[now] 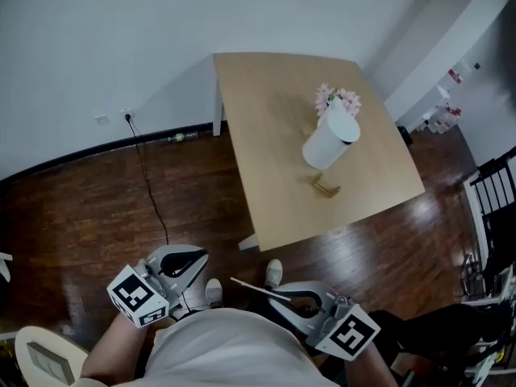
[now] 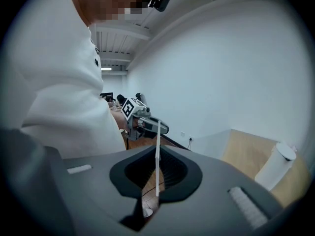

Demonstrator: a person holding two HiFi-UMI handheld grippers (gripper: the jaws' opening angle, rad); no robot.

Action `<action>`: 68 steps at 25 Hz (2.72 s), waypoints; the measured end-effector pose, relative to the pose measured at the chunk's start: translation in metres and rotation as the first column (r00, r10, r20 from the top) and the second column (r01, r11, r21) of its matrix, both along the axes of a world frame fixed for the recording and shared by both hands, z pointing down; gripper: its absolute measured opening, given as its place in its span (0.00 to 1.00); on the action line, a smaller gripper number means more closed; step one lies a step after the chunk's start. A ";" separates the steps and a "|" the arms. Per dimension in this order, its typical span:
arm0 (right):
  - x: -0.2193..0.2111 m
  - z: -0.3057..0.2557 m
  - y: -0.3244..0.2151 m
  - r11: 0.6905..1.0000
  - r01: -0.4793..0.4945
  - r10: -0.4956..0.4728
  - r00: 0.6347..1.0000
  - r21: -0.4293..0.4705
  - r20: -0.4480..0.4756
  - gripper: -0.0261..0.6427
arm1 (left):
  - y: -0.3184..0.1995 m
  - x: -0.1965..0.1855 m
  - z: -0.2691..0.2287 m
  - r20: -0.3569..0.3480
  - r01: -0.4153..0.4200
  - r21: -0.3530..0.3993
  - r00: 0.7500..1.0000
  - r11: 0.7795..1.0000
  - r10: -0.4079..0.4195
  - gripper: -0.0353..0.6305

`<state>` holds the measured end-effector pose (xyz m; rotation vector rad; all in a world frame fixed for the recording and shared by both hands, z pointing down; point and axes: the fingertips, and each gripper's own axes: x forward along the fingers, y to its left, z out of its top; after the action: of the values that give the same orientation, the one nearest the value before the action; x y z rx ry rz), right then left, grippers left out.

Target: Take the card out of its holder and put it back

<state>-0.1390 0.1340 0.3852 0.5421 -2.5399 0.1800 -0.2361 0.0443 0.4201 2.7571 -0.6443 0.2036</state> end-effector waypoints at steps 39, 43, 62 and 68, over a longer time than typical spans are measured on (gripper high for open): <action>0.340 0.120 -0.304 0.965 -0.261 0.261 0.964 -0.010 0.052 0.07 | -0.077 0.173 -0.019 0.042 0.153 0.000 0.987 0.988 -0.153 0.10; 0.349 0.145 -0.323 0.970 -0.239 0.241 0.969 -0.047 0.051 0.07 | -0.084 0.188 -0.018 0.056 0.186 -0.011 0.981 0.983 -0.185 0.10; 0.350 0.158 -0.335 0.978 -0.191 0.199 0.975 -0.088 0.099 0.07 | -0.098 0.213 -0.014 0.089 0.228 -0.034 0.970 0.973 -0.225 0.10; 0.352 0.161 -0.335 0.978 -0.190 0.198 0.976 -0.090 0.090 0.07 | -0.101 0.219 -0.012 0.097 0.208 -0.041 0.974 0.977 -0.203 0.10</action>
<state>0.2135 -0.2006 0.5467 0.7670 -2.5591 0.3881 -0.0167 -0.0564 0.4080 2.6212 -0.9298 0.2981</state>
